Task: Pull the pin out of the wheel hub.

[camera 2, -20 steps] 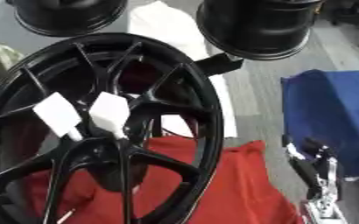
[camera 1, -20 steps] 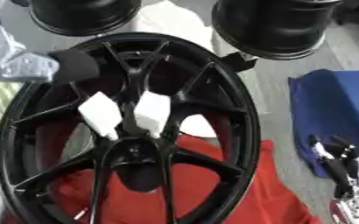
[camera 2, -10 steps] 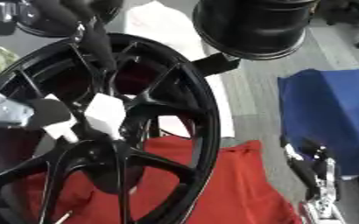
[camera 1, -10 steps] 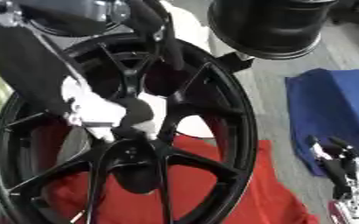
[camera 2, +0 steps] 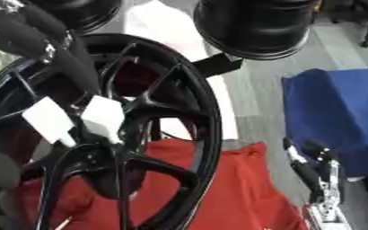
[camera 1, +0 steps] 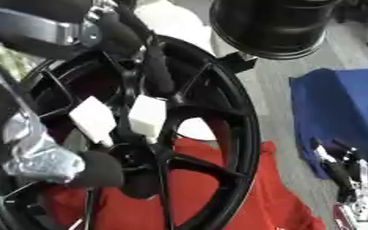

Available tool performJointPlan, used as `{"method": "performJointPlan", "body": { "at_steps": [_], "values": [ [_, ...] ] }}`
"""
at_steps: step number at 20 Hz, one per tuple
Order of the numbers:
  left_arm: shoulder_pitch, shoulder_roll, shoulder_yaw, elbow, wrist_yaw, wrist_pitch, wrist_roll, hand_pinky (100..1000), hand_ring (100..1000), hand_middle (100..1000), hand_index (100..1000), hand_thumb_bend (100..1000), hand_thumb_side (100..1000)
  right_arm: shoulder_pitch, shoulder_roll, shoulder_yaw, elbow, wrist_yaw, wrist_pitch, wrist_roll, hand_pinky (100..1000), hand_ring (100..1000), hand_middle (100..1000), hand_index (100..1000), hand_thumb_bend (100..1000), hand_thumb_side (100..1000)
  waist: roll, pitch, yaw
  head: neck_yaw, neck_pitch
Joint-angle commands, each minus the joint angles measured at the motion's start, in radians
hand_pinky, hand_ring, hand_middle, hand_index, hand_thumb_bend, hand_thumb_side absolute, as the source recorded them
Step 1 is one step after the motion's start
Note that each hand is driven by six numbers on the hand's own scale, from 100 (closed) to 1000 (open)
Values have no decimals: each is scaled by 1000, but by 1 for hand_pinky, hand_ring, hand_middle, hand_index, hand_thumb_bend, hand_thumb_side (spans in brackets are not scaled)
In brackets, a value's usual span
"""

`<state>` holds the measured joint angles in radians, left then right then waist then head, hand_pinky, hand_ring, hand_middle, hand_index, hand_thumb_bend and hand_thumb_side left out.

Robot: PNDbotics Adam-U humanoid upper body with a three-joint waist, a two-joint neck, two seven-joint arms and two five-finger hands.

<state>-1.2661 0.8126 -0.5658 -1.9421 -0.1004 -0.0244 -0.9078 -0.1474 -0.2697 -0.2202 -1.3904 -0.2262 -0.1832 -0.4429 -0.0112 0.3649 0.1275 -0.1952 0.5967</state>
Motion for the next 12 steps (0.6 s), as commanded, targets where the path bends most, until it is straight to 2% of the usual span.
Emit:
{"method": "performJointPlan", "body": {
  "at_steps": [1, 9, 12],
  "values": [
    [5, 35, 24, 16, -56, -40, 1, 870, 826, 791, 871, 622, 647, -6, -22, 0, -21, 1, -1, 2, 628, 747, 549, 688, 574, 239, -1, -13, -4, 0, -1],
    [37, 16, 32, 128, -162, -113, 1, 868, 825, 798, 878, 601, 511, -11, -18, 2, -23, -3, 0, 5, 627, 748, 549, 688, 574, 238, -6, -9, -11, 12, -2],
    [36, 0, 30, 172, -200, -135, 1, 873, 830, 813, 883, 618, 470, -12, -16, 3, -24, -4, 0, 7, 627, 748, 549, 688, 574, 238, -8, -8, -14, 17, -3]
  ]
}}
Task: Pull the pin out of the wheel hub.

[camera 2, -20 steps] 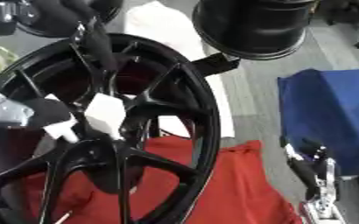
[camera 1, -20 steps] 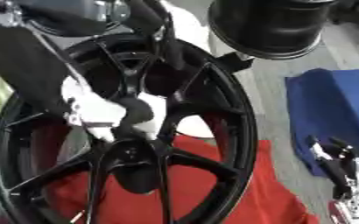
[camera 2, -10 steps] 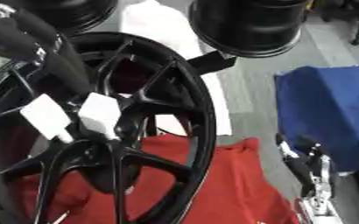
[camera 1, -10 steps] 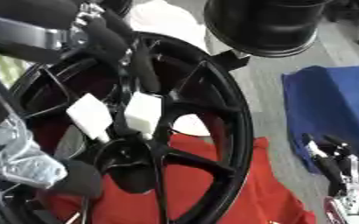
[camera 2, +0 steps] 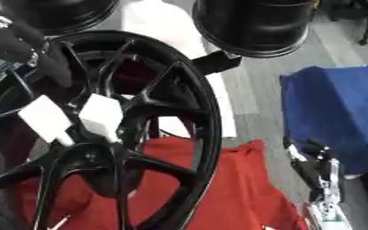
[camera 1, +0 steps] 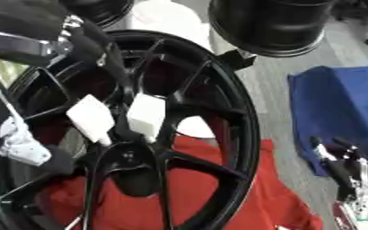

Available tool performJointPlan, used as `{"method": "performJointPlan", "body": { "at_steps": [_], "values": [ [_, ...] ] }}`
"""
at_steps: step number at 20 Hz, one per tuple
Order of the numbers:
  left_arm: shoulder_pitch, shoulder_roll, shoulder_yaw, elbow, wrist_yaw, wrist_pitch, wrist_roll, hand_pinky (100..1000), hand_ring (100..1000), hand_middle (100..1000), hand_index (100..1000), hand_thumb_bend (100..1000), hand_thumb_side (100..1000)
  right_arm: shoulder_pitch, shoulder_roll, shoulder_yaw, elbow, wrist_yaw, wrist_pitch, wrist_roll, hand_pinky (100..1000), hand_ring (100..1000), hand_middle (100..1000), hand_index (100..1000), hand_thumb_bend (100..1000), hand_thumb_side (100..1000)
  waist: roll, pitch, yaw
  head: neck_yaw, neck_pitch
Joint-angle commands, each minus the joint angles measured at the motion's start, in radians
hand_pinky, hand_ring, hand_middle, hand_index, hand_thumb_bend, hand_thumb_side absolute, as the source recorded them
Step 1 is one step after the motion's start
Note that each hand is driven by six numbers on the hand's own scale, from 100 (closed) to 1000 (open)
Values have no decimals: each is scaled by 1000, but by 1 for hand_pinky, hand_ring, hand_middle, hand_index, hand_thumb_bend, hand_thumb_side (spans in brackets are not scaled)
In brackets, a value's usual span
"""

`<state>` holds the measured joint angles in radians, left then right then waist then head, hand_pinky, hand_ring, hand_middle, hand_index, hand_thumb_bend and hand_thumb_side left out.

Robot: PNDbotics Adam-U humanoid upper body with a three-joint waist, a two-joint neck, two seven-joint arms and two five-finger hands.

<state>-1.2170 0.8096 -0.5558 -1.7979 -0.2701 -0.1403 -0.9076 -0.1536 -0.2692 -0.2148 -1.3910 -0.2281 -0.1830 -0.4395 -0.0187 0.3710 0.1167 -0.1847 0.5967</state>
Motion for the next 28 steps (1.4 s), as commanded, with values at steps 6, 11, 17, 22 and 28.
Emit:
{"method": "performJointPlan", "body": {
  "at_steps": [6, 11, 17, 22, 28],
  "values": [
    [-14, -25, 7, 111, -68, -55, 1, 865, 833, 827, 893, 606, 473, -10, -13, -1, -24, -4, -1, 4, 627, 748, 549, 688, 574, 238, -3, -10, -8, 14, -1],
    [-12, -43, -9, 172, -73, -71, 1, 857, 829, 810, 887, 614, 488, -13, -12, 0, -24, -6, -1, 5, 627, 748, 550, 688, 575, 238, -4, -8, -12, 16, 0],
    [-16, -59, -19, 221, -97, -94, 1, 857, 826, 796, 874, 649, 443, -15, -11, 1, -23, -7, -1, 7, 627, 748, 550, 688, 575, 238, -5, -7, -14, 12, -2],
    [-19, -71, -26, 246, -116, -116, 1, 852, 820, 791, 868, 645, 426, -16, -10, 2, -22, -9, -1, 9, 627, 748, 550, 688, 575, 238, -6, -7, -15, 11, -14],
    [-19, -80, -30, 254, -106, -123, 1, 836, 811, 782, 860, 589, 420, -19, -12, 3, -20, -10, -2, 11, 627, 749, 550, 688, 574, 238, -5, -8, -18, 10, -22]
  ]
}}
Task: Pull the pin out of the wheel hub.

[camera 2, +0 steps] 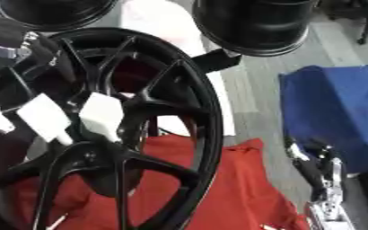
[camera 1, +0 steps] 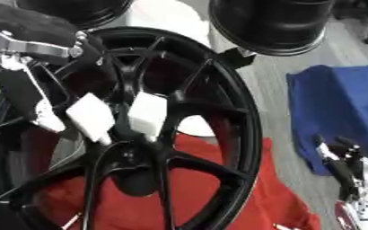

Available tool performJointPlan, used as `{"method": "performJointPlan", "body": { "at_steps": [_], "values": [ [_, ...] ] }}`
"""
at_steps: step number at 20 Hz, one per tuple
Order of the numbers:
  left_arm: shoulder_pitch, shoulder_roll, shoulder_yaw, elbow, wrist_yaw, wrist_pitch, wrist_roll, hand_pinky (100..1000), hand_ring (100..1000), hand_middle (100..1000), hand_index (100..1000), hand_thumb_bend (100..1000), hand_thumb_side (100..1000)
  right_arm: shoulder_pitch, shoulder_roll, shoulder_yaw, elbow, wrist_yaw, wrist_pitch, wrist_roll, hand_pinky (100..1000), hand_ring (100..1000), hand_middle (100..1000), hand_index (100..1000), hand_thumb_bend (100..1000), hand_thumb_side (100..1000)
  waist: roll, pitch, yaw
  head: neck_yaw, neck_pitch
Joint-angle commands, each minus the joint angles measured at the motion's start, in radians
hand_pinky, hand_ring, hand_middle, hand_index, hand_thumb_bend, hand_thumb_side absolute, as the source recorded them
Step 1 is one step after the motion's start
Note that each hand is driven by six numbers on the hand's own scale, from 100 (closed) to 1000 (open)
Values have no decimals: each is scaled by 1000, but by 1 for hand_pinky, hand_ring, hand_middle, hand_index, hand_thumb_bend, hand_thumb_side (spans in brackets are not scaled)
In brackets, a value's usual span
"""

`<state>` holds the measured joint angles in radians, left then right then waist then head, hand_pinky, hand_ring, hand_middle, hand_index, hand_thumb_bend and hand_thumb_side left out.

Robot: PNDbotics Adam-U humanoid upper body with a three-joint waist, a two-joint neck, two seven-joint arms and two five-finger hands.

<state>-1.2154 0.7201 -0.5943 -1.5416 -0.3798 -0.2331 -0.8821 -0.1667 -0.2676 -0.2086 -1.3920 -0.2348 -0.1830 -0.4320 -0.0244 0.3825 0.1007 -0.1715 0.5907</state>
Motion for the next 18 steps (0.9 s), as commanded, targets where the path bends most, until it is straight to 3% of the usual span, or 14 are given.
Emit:
{"method": "performJointPlan", "body": {
  "at_steps": [1, 7, 14, 18],
  "values": [
    [-21, 7, 9, -3, 21, -28, -25, 830, 808, 779, 859, 568, 413, -6, -13, -3, -18, -3, -1, 4, 627, 749, 550, 688, 574, 238, 1, -19, -2, -4, -17],
    [-30, 8, 21, -62, 178, 6, -25, 781, 747, 696, 795, 483, 241, -7, -14, -2, -16, -6, -2, 6, 627, 749, 551, 688, 573, 239, 2, -19, -4, -9, -18],
    [-28, 14, -1, -68, 174, 42, -25, 773, 737, 672, 772, 489, 253, -8, -15, -2, -16, -8, -3, 7, 626, 749, 551, 688, 572, 240, 3, -20, -5, -5, -22],
    [-23, 14, -17, -55, 146, 37, -25, 774, 739, 670, 767, 477, 216, -8, -15, -2, -16, -9, -3, 7, 626, 749, 551, 688, 571, 240, 3, -19, -6, 0, -22]
  ]
}}
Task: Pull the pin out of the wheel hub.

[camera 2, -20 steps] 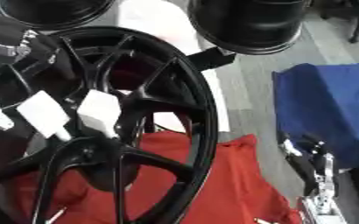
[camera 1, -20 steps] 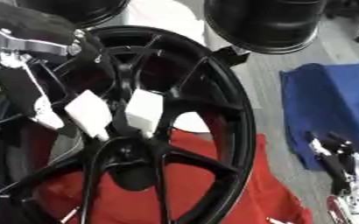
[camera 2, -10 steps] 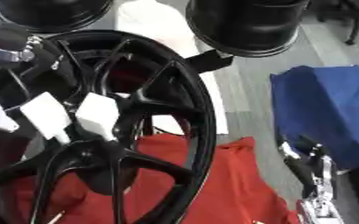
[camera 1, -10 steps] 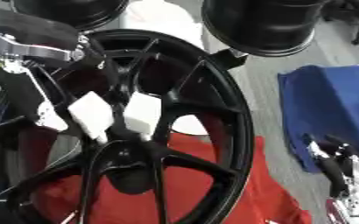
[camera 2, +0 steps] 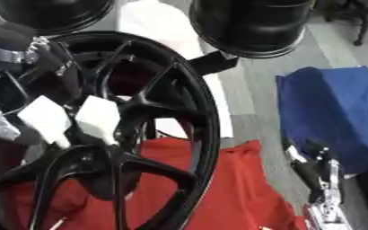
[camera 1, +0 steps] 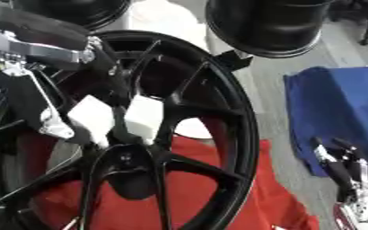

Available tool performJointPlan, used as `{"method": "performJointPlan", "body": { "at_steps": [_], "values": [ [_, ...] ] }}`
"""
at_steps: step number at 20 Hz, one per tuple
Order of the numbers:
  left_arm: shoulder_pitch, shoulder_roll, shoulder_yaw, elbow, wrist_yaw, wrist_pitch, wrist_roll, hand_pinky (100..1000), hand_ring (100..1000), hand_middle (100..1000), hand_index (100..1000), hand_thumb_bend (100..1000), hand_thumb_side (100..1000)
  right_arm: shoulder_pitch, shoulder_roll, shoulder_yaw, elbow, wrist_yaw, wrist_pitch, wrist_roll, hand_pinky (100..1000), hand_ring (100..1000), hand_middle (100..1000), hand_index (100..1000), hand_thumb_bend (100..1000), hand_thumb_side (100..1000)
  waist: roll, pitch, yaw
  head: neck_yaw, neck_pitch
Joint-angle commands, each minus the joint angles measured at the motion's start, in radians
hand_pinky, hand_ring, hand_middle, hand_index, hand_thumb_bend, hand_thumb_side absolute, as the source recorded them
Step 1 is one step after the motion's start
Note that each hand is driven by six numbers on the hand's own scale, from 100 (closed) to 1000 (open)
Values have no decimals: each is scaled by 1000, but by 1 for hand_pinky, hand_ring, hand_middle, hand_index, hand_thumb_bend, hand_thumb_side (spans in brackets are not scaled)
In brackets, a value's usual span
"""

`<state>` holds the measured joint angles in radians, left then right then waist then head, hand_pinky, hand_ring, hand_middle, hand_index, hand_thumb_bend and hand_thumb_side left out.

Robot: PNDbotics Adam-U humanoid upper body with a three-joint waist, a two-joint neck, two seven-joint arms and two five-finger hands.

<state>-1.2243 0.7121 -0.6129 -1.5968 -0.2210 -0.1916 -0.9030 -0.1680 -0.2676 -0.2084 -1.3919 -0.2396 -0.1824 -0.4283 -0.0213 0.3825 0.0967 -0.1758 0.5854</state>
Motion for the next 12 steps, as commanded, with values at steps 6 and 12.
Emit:
{"method": "performJointPlan", "body": {
  "at_steps": [6, 12],
  "values": [
    [-14, 18, 0, 4, 13, 2, -4, 716, 667, 564, 662, 333, 103, -8, -16, -2, -16, -4, -3, 5, 624, 749, 552, 688, 571, 240, 0, -20, -2, 6, -18],
    [-20, 21, 23, -21, 67, 48, -4, 585, 487, 340, 424, 189, 135, -9, -16, -2, -15, -6, -4, 5, 624, 750, 553, 688, 572, 241, 1, -21, -2, 5, -17]
  ]
}}
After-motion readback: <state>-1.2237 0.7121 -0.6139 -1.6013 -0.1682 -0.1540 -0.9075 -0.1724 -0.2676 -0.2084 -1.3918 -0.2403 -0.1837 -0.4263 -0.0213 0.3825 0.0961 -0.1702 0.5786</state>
